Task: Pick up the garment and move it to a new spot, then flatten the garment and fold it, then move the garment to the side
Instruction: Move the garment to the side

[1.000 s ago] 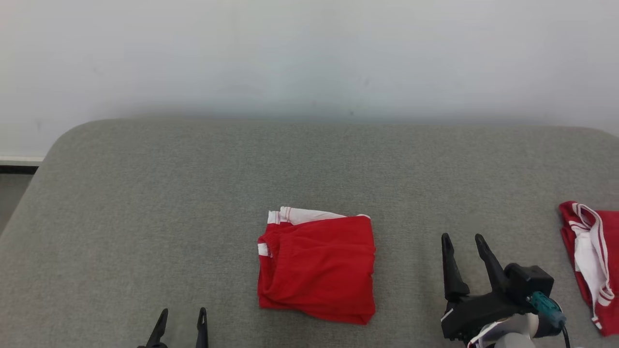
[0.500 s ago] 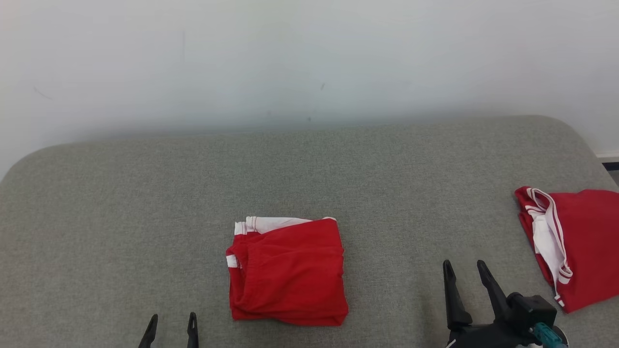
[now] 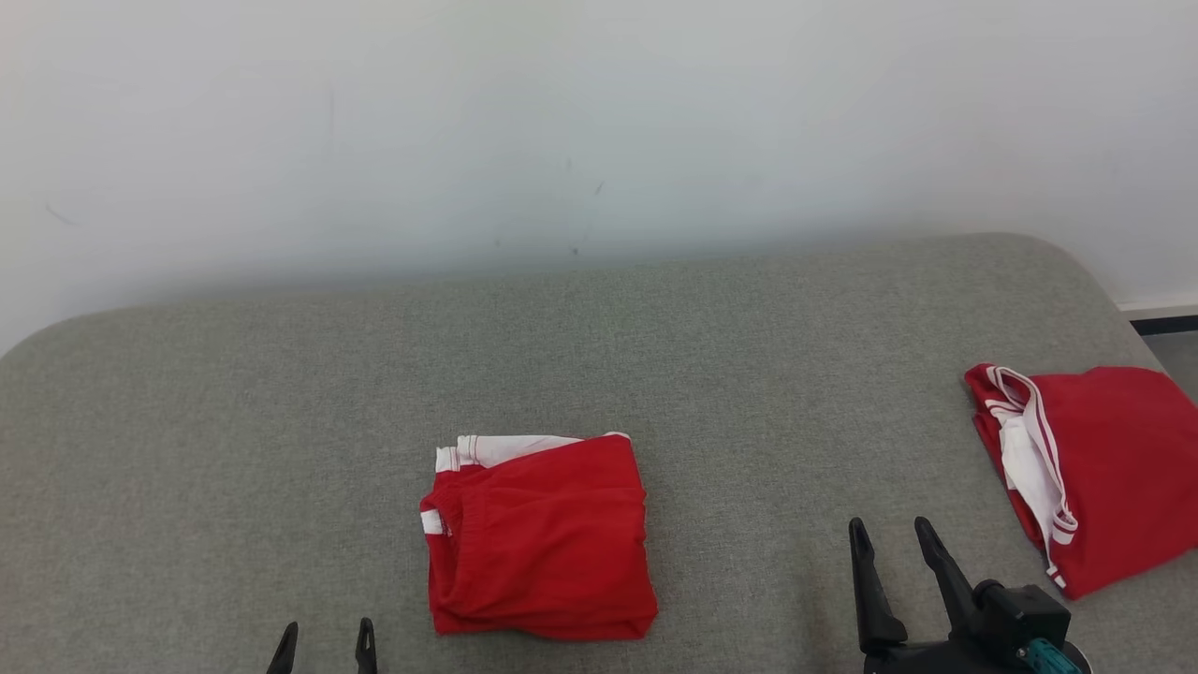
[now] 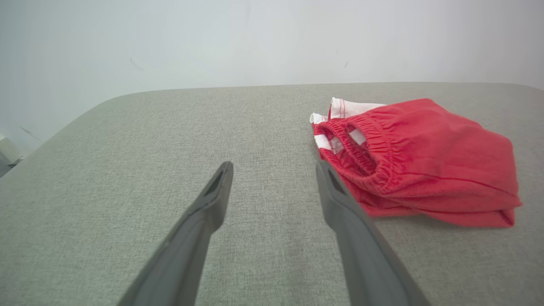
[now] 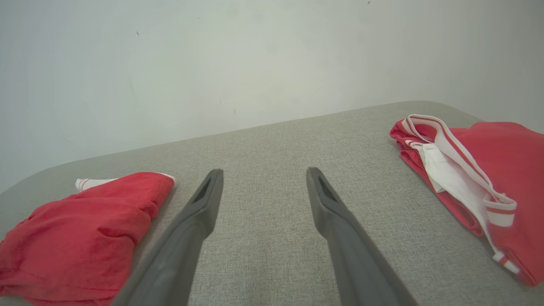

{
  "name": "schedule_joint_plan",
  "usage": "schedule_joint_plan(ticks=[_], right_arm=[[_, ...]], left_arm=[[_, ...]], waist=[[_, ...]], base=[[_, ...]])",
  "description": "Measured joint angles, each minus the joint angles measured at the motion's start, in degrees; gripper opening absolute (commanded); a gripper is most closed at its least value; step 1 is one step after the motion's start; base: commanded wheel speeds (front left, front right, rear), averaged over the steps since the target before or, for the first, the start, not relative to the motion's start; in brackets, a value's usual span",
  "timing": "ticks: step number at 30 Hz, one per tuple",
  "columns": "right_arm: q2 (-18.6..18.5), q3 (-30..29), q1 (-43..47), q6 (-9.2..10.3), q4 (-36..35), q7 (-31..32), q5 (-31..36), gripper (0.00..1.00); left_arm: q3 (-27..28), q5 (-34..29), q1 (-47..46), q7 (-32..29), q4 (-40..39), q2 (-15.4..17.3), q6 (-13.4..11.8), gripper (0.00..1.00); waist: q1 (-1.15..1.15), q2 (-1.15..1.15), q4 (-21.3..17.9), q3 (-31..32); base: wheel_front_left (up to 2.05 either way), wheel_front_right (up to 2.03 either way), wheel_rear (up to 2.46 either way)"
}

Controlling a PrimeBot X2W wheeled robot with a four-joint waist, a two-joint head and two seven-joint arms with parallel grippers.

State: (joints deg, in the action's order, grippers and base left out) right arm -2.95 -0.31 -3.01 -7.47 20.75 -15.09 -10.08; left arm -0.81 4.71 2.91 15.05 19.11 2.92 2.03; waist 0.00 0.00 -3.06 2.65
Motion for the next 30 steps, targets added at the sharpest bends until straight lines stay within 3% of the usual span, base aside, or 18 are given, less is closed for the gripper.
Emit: schedule_joint_plan(ticks=[30], right_arm=[[0.0,1.7,-0.5,0.00,0.2,0.0,-1.5,1.00]], left_arm=[[-1.8,0.7,0.0,0.0,-1.4,0.0,-0.5,1.00]], waist=[[0.01,0.00,0.9,-2.9]], base=[[0.00,0.00,0.00]])
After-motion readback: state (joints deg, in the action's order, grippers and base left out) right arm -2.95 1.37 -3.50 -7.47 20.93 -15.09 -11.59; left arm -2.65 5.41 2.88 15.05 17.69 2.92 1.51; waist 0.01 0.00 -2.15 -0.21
